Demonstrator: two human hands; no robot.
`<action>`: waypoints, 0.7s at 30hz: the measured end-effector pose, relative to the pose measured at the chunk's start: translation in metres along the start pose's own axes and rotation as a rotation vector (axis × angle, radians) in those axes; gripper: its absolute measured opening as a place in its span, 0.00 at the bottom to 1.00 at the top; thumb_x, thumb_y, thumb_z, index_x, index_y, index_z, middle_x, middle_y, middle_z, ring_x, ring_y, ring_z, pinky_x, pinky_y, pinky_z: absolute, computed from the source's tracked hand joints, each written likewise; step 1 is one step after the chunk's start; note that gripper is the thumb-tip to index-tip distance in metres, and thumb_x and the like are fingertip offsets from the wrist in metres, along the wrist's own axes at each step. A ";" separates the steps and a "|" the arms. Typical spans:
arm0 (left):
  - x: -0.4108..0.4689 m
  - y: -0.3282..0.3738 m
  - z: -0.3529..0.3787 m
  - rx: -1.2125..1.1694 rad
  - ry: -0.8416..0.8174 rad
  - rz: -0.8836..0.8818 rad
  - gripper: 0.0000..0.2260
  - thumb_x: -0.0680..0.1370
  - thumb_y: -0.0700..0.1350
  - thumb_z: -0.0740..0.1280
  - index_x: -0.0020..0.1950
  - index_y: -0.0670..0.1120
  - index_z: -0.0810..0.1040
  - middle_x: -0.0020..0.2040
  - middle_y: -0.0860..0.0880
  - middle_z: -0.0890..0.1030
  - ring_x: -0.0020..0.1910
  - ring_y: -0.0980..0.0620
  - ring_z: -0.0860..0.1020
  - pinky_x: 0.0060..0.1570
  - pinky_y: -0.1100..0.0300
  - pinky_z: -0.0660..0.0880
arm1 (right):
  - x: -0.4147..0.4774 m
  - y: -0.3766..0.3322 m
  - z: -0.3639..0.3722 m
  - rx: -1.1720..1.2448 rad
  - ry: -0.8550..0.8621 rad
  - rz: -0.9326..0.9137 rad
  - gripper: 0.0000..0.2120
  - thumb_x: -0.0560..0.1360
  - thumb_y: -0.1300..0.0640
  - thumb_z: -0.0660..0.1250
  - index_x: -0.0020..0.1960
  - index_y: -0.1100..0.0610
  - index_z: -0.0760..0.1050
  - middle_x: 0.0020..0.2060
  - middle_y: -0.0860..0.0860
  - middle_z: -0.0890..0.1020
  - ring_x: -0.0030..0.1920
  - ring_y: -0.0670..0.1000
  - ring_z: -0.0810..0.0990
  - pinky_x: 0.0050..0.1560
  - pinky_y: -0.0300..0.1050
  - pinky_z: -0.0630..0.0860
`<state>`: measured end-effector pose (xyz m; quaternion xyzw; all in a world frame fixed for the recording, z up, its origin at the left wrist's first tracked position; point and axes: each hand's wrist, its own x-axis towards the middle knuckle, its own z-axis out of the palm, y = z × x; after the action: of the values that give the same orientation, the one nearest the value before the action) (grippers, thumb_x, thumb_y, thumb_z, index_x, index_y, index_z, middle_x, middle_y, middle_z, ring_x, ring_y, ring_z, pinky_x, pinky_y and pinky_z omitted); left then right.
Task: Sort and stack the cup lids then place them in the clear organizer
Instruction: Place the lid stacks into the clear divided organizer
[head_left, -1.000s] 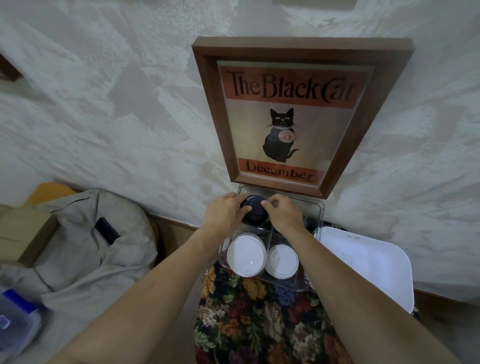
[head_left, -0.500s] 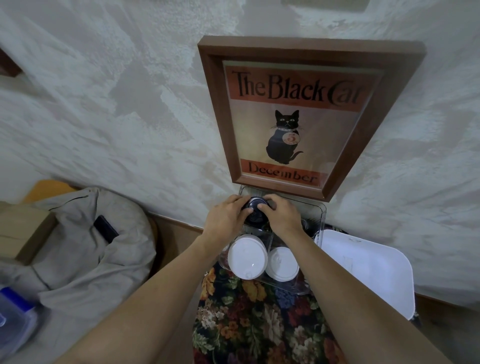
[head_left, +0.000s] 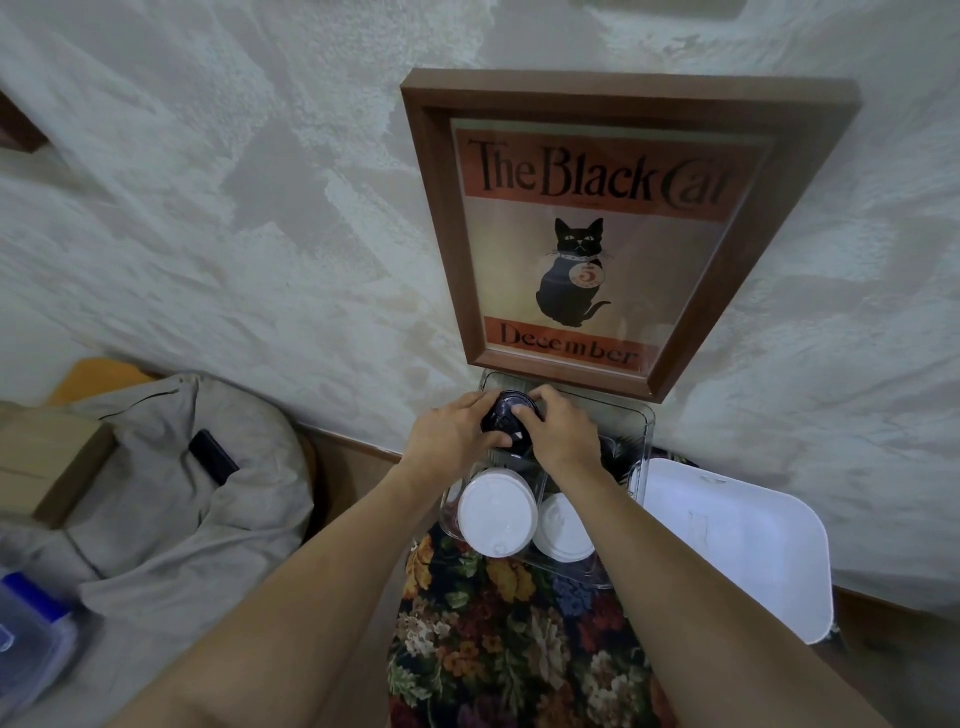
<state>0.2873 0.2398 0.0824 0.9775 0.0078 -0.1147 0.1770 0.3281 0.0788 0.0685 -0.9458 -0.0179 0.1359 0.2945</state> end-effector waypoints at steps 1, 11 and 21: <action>-0.001 0.001 -0.001 0.006 -0.009 -0.002 0.32 0.82 0.62 0.64 0.83 0.54 0.60 0.78 0.55 0.69 0.70 0.48 0.75 0.62 0.53 0.74 | 0.001 -0.001 0.000 -0.014 -0.008 0.001 0.14 0.82 0.41 0.65 0.61 0.49 0.76 0.51 0.51 0.84 0.51 0.56 0.82 0.43 0.47 0.72; -0.002 0.004 -0.001 0.115 -0.012 0.044 0.36 0.81 0.66 0.63 0.84 0.51 0.57 0.82 0.52 0.65 0.69 0.46 0.77 0.62 0.53 0.75 | -0.017 0.002 -0.025 -0.379 -0.094 -0.229 0.21 0.85 0.48 0.61 0.76 0.52 0.68 0.63 0.55 0.79 0.60 0.60 0.80 0.54 0.53 0.78; -0.026 0.022 -0.016 0.239 0.002 0.130 0.30 0.85 0.59 0.59 0.84 0.46 0.59 0.83 0.47 0.61 0.76 0.42 0.68 0.73 0.50 0.67 | -0.043 0.010 -0.046 -0.654 -0.201 -0.349 0.29 0.87 0.51 0.56 0.84 0.54 0.51 0.75 0.58 0.68 0.72 0.60 0.70 0.61 0.57 0.77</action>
<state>0.2672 0.2249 0.1103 0.9902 -0.0690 -0.1020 0.0661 0.2981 0.0407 0.1100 -0.9545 -0.2499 0.1627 -0.0074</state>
